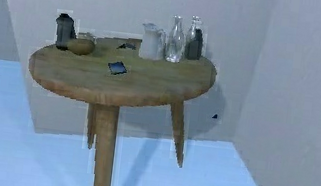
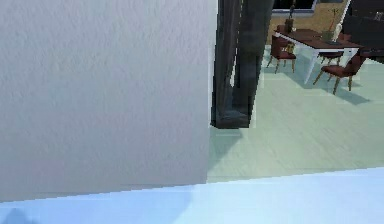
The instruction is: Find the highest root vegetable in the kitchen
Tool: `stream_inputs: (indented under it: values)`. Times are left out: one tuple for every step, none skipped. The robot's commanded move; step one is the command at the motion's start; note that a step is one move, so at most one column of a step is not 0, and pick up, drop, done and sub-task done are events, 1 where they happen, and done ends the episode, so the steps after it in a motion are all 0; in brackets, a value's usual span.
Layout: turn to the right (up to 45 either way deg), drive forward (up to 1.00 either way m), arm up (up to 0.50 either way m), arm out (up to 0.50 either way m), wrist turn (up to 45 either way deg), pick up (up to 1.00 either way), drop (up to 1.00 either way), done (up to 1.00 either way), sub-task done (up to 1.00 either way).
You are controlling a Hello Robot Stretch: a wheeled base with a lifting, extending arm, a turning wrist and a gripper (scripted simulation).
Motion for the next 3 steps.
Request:
stream_inputs:
  values:
    - [0.0,0.1,0.0,0.0,0.0,0.0,0.0,0.0,0.0]
    - [-21.0,0.0,0.0,0.0,0.0,0.0,0.0,0.0,0.0]
    - [0.0,0.0,0.0,0.0,0.0,0.0,0.0,1.0,0.0]
